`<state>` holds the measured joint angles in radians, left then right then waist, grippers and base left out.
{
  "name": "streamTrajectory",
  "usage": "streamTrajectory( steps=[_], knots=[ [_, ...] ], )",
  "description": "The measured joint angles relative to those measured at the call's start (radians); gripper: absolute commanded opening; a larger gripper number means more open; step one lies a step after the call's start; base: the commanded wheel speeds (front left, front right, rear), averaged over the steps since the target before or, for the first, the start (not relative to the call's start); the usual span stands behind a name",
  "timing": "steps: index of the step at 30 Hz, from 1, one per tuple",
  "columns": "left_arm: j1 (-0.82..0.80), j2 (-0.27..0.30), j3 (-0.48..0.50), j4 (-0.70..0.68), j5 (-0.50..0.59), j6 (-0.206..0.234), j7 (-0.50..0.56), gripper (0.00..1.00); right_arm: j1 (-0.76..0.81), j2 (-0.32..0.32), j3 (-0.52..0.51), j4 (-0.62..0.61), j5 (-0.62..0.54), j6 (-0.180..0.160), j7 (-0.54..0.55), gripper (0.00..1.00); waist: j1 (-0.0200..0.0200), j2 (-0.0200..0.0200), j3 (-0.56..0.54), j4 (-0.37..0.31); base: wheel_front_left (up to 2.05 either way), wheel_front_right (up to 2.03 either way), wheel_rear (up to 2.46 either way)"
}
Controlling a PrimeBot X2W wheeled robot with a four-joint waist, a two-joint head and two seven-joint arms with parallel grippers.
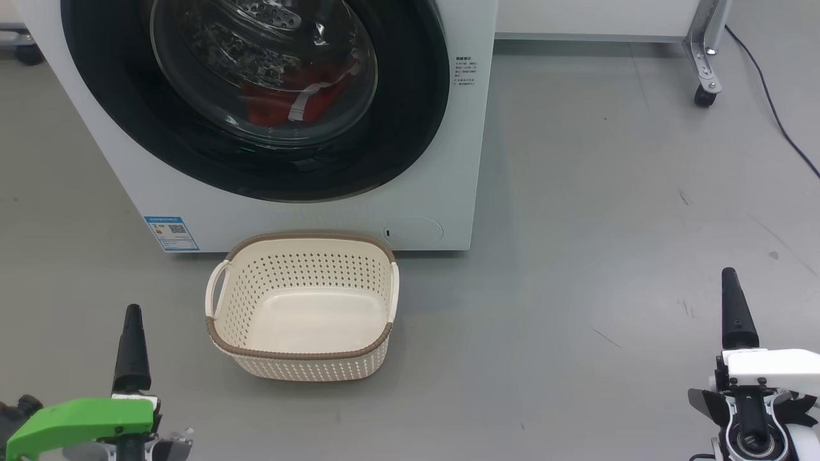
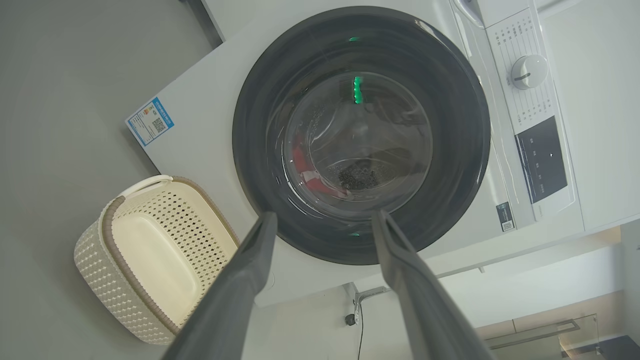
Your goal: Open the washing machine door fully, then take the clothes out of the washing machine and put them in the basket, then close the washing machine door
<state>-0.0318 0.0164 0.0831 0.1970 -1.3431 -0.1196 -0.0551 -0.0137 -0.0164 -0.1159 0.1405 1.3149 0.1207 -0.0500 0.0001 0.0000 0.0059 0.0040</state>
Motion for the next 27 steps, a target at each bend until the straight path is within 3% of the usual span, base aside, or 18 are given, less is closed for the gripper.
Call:
streamTrajectory(
  steps=[21,27],
  knots=[
    [0.0,0.003,-0.063,-0.045,0.359,0.0,-0.071,1.0,0.0,-0.061,0.081,-0.041,-0.405,-0.01,-0.072,1.0,0.0,0.0,0.005,0.004,0.0,0.0,0.0],
    [0.0,0.004,-0.086,-0.051,0.517,0.0,-0.092,1.0,0.0,-0.06,0.103,-0.048,-0.493,-0.02,-0.094,1.0,0.0,0.0,0.005,0.004,0.0,0.0,0.0]
  ],
)
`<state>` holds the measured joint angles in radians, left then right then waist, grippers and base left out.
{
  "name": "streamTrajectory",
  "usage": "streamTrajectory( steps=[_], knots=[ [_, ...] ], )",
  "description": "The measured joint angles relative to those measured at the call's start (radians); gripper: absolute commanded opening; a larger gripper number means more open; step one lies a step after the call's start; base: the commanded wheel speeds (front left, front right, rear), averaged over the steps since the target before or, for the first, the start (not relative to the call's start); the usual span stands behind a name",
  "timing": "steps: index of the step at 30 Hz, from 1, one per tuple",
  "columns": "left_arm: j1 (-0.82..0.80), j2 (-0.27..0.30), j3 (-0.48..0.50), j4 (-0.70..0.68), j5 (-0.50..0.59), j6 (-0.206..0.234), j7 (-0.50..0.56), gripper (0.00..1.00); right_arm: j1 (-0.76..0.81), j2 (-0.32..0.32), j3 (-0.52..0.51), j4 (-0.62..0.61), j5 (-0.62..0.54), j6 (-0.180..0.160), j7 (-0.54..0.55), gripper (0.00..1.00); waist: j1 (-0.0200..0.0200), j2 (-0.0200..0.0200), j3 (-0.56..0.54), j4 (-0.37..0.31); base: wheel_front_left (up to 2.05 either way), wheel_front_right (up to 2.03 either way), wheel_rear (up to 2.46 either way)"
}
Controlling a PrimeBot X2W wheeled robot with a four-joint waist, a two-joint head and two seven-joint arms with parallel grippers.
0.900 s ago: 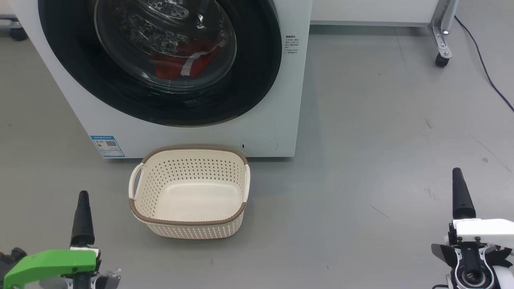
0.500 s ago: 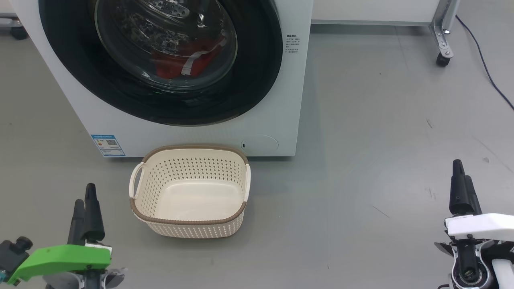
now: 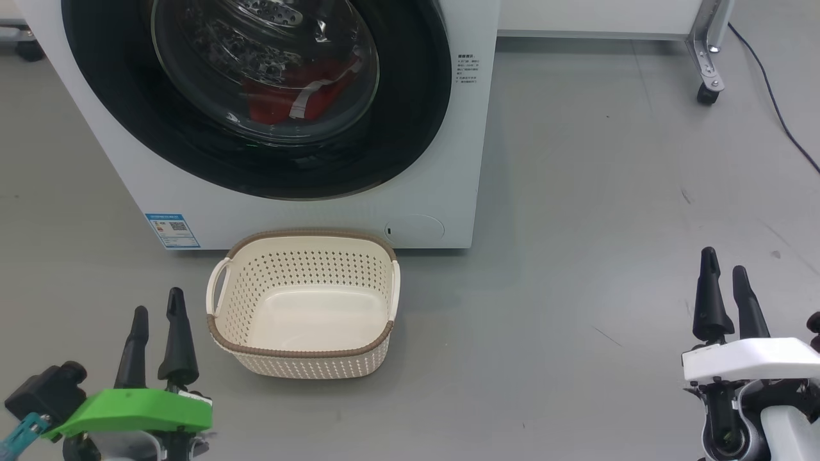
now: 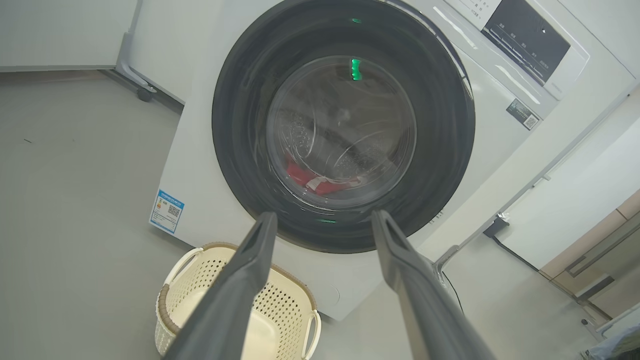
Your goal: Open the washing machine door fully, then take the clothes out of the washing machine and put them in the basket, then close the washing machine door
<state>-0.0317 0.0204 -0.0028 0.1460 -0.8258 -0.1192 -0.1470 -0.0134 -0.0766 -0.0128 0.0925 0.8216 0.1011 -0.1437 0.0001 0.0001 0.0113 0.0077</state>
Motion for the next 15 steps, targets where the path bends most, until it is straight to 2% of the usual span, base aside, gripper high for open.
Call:
streamTrajectory(
  steps=[15],
  knots=[
    [0.0,0.007,-0.074,0.025,0.315,0.045,-0.05,1.0,0.0,-0.02,0.074,0.017,-0.236,-0.033,-0.04,1.0,0.0,0.0,0.001,-0.002,0.0,0.0,0.0]
  ],
)
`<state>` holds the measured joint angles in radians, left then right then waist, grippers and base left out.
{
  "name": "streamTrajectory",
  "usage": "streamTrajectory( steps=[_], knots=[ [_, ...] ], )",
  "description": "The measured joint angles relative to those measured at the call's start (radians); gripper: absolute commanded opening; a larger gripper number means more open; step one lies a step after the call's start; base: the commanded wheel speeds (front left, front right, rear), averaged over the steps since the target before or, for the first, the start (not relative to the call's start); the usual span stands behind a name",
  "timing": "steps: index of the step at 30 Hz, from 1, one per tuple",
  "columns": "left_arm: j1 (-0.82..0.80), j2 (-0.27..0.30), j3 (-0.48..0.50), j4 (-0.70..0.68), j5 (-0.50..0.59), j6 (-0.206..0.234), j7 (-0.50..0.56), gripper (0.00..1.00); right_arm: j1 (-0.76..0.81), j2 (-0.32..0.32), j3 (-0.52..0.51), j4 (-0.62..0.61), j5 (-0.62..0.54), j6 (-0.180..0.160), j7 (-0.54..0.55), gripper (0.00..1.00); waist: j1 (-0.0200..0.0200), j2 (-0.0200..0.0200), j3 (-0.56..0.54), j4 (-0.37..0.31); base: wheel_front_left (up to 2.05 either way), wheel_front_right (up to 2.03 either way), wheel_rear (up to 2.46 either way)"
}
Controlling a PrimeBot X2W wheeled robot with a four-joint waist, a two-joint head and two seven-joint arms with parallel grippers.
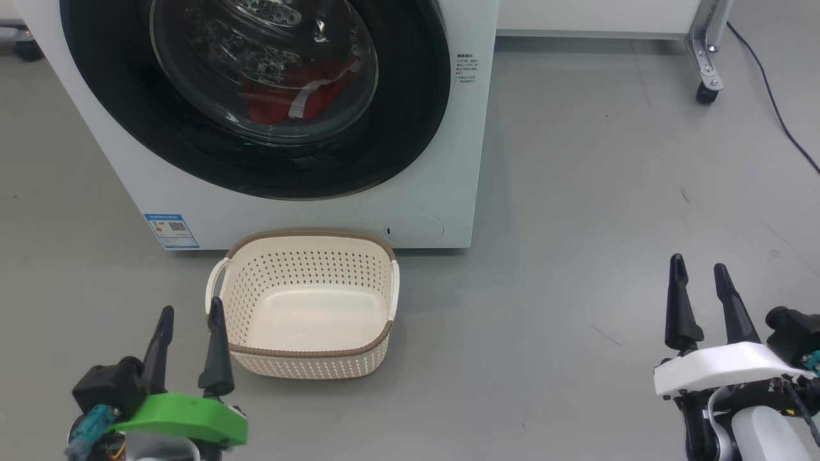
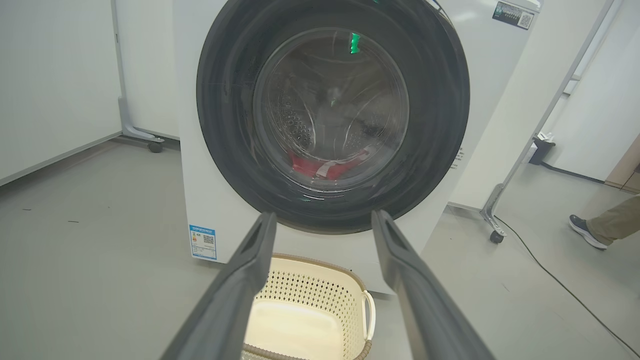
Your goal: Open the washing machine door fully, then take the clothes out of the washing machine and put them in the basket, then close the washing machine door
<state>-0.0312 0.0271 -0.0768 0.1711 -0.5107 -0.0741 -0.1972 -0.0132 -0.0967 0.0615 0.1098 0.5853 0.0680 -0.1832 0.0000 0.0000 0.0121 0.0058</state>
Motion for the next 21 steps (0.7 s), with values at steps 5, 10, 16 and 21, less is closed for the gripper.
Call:
streamTrajectory(
  steps=[5,10,16,21],
  knots=[
    [0.001,0.002,-0.028,0.032,0.084,0.021,-0.017,1.0,0.0,-0.021,0.035,0.021,-0.1,-0.01,0.0,1.0,0.0,0.0,0.0,0.0,0.0,0.0,0.0],
    [0.001,0.005,-0.055,0.054,0.189,0.037,-0.034,1.0,0.0,-0.023,0.06,0.033,-0.17,-0.019,0.0,1.0,0.0,0.0,-0.001,0.0,0.0,0.0,0.0],
    [0.001,0.007,-0.075,0.09,0.258,0.056,-0.052,1.0,0.0,-0.022,0.078,0.043,-0.231,-0.029,-0.012,1.0,0.0,0.0,-0.003,-0.001,0.0,0.0,0.0],
    [0.002,0.007,-0.086,0.155,0.254,0.071,-0.055,1.0,0.0,-0.008,0.076,0.059,-0.223,-0.035,-0.013,1.0,0.0,0.0,-0.007,-0.004,0.0,0.0,0.0]
  ],
)
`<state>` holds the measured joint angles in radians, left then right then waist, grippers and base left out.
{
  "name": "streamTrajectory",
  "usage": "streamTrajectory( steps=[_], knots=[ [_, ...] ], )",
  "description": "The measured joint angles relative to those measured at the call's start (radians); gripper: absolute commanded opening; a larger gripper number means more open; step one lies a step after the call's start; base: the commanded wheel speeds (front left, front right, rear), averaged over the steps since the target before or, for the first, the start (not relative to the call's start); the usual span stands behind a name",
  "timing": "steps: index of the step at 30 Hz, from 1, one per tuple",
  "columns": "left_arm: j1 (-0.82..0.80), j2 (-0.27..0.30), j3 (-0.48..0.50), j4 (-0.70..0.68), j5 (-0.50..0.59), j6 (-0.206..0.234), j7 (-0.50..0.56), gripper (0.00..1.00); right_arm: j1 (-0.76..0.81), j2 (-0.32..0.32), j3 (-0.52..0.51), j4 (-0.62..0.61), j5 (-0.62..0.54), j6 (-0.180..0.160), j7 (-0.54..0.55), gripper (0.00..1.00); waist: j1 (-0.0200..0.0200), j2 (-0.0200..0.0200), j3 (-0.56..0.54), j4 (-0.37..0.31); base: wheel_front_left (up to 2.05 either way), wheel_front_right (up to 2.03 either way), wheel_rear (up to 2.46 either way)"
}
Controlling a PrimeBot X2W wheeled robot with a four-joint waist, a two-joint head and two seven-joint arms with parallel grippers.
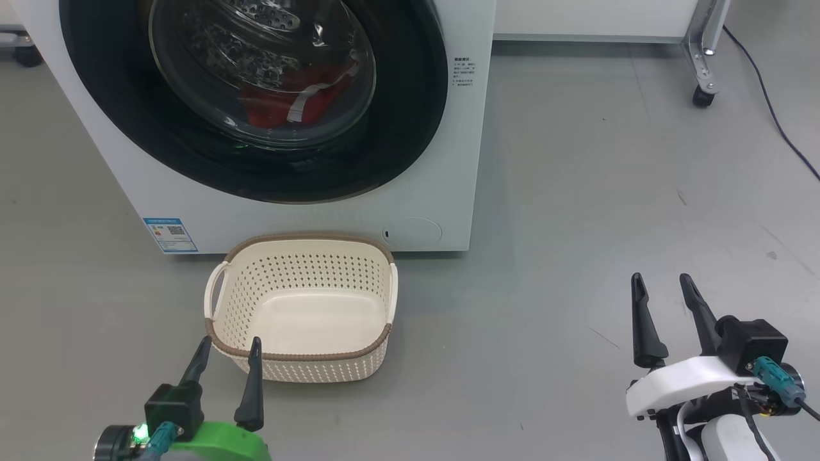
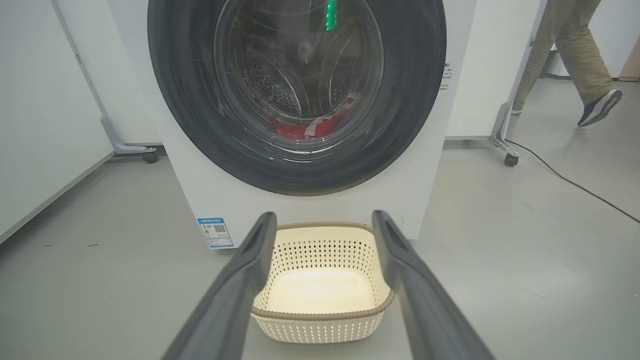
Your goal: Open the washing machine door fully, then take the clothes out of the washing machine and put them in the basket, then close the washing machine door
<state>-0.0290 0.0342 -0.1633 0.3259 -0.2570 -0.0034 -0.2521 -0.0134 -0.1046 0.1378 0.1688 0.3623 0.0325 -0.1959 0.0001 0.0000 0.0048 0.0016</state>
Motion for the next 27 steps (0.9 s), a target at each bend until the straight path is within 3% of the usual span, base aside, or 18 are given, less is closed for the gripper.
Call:
streamTrajectory(
  steps=[27],
  knots=[
    [-0.025,0.0,-0.012,0.053,-0.041,0.031,0.0,1.0,-0.006,0.004,0.001,0.047,0.007,-0.009,0.014,1.0,-0.0001,0.0,-0.004,-0.002,0.0,0.0,0.0]
  ],
)
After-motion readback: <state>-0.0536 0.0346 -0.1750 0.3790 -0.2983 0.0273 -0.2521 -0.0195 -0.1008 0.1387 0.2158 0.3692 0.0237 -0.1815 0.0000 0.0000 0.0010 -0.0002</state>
